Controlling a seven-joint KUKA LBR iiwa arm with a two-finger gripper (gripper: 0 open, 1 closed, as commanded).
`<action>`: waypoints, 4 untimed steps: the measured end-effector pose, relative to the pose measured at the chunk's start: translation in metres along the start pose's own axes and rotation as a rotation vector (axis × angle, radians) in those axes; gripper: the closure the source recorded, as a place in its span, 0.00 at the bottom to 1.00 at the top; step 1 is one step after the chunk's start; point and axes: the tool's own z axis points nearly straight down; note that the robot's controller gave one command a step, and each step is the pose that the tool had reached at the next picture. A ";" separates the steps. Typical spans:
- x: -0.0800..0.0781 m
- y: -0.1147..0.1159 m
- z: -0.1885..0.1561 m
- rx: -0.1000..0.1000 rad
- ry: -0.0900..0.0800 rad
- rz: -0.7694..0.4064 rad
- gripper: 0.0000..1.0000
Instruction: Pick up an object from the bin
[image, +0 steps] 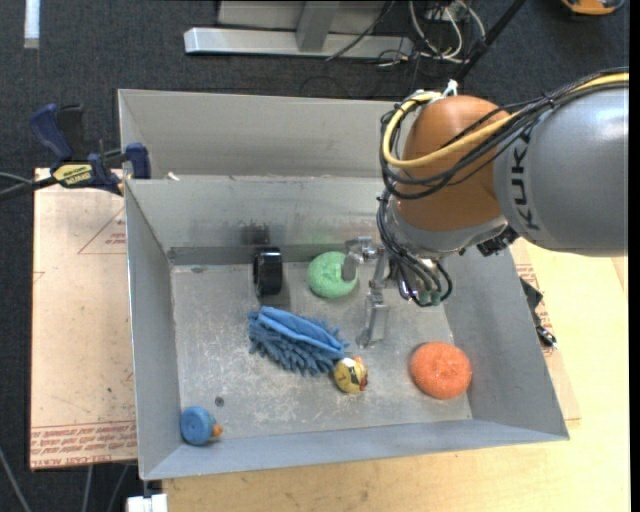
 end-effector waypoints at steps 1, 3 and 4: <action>-0.001 0.000 -0.005 0.000 -0.007 0.001 0.00; 0.027 0.013 0.051 -0.002 -0.006 0.071 0.00; -0.002 0.009 0.067 0.000 0.002 -0.108 0.00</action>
Offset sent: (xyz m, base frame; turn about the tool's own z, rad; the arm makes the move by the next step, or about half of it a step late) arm -0.0646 0.0253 -0.0918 0.1470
